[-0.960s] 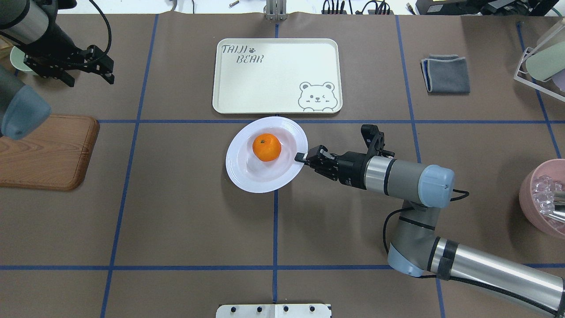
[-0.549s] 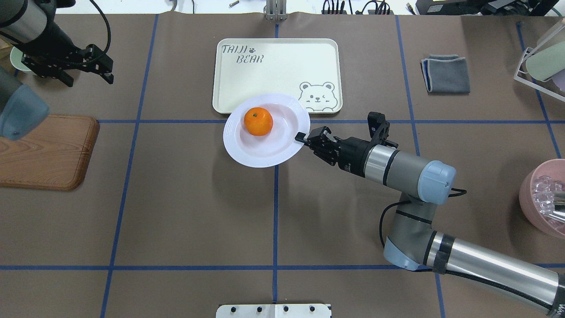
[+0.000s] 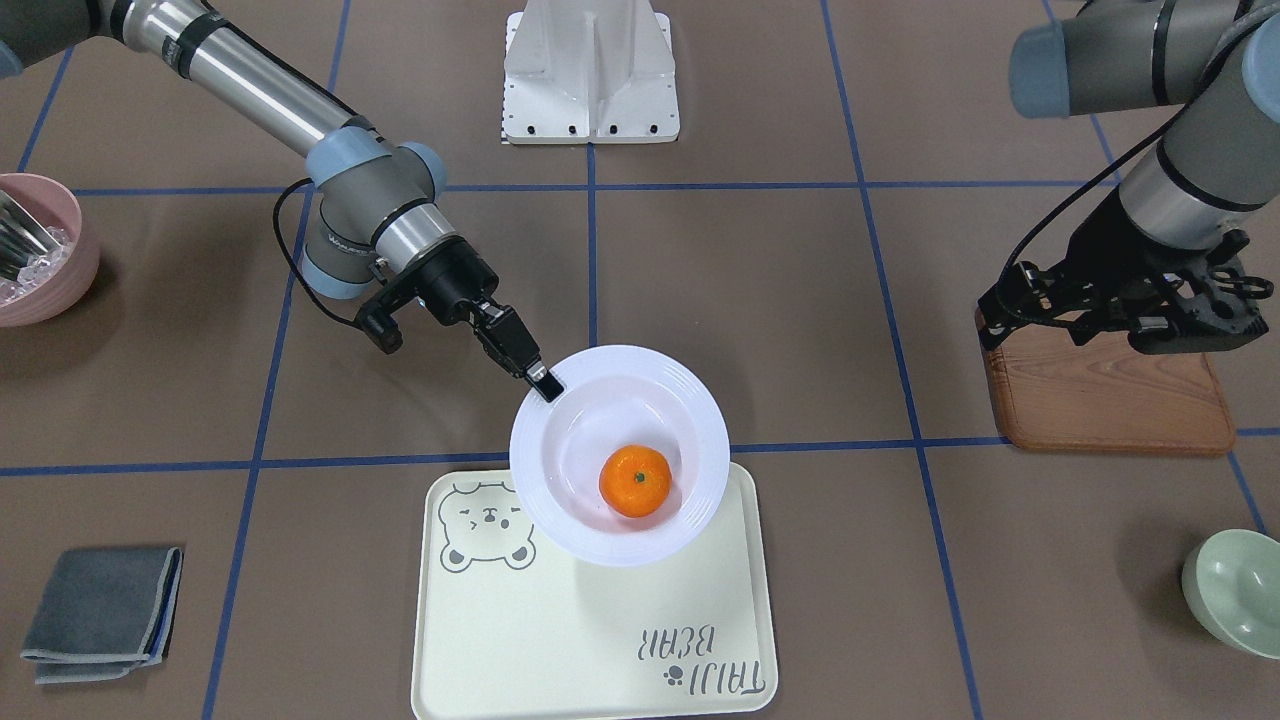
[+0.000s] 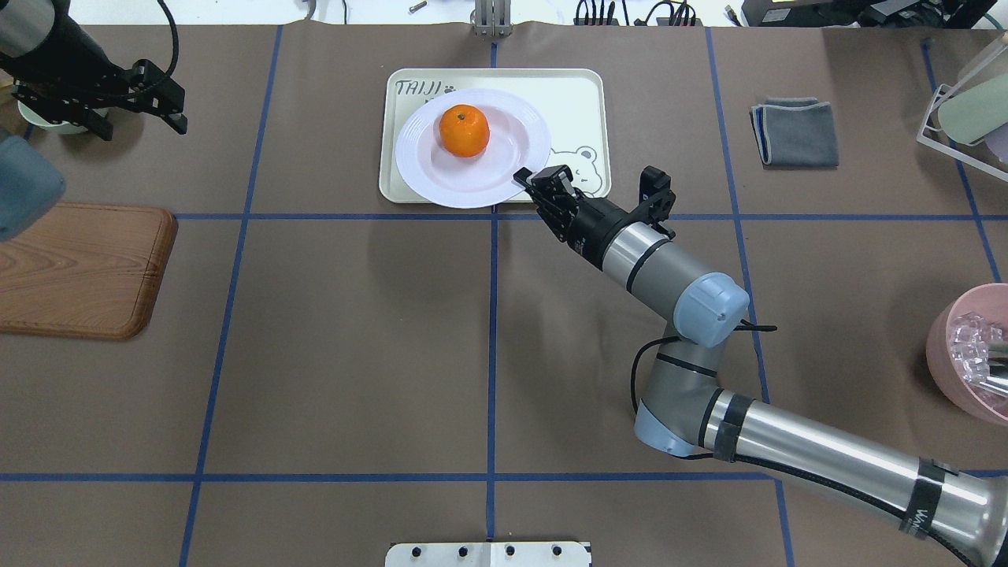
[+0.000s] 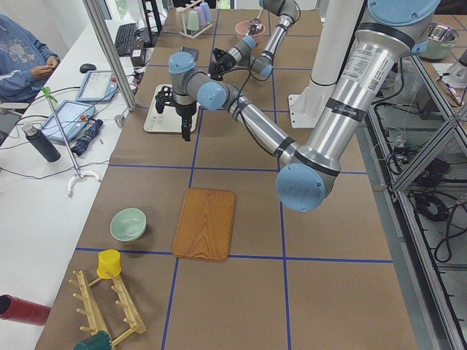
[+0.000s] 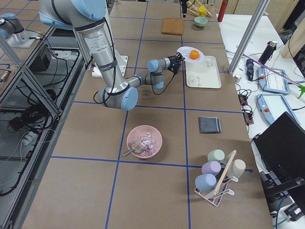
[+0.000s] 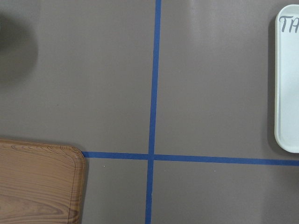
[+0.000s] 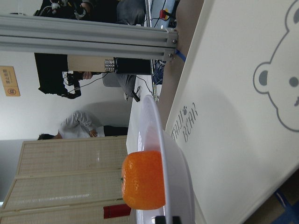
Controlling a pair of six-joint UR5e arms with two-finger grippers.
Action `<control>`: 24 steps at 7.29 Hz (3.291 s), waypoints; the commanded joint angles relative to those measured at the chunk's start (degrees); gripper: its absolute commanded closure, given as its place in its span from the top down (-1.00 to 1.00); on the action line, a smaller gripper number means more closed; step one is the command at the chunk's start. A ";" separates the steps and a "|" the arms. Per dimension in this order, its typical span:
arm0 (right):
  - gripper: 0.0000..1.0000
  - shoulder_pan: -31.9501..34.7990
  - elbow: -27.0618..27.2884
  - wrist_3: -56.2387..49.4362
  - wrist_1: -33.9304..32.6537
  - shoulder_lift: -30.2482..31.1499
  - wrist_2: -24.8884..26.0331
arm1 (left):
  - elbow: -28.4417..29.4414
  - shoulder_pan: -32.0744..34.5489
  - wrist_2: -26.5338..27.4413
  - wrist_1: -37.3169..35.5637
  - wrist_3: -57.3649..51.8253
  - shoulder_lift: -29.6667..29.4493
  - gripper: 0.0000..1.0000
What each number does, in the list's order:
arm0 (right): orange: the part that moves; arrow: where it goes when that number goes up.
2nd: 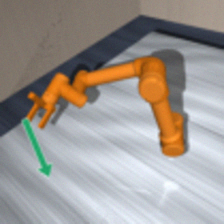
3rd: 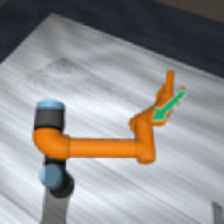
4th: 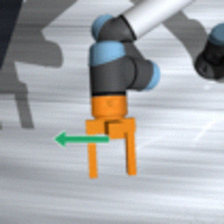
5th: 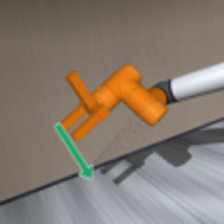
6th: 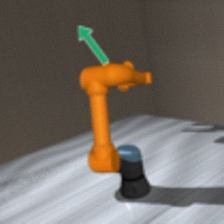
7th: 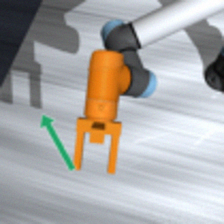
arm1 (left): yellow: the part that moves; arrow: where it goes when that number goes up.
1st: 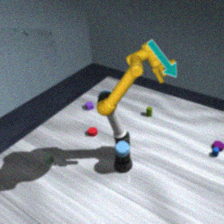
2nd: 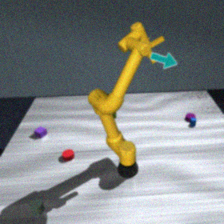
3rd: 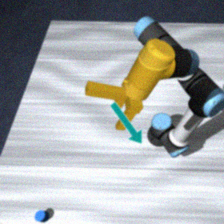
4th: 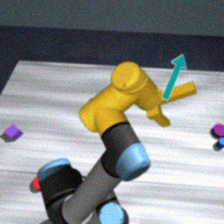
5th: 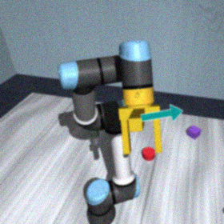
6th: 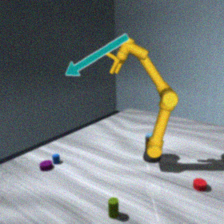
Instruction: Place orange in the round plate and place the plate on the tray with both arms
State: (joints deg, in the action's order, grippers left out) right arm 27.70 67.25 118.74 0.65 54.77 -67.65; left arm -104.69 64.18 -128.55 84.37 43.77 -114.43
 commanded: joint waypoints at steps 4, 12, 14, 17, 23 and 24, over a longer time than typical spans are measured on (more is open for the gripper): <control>-1.00 1.12 -10.00 7.20 -14.79 -6.68 6.12 | -3.51 1.57 0.50 0.01 0.00 2.20 0.95; 1.00 1.04 -9.44 12.22 -16.65 -8.11 7.09 | -3.16 1.39 0.50 0.01 -0.09 1.93 0.95; 1.00 -2.55 3.96 11.70 -16.74 0.56 7.09 | -3.16 1.39 0.50 0.01 -0.09 1.93 0.95; 1.00 -4.32 17.66 4.72 -16.73 10.22 3.34 | -2.98 1.39 0.50 0.01 -0.09 1.93 0.95; 1.00 22.00 20.91 -45.76 -33.30 15.81 -40.58 | -2.98 1.39 0.58 0.01 -0.18 2.02 0.95; 1.00 26.83 20.99 -54.66 -38.92 15.89 -46.20 | -2.89 1.39 1.19 0.01 -0.18 2.02 0.95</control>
State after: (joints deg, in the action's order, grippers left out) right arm 48.59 88.16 75.52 -31.77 70.54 -106.39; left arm -107.68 65.61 -127.81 84.37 43.62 -112.41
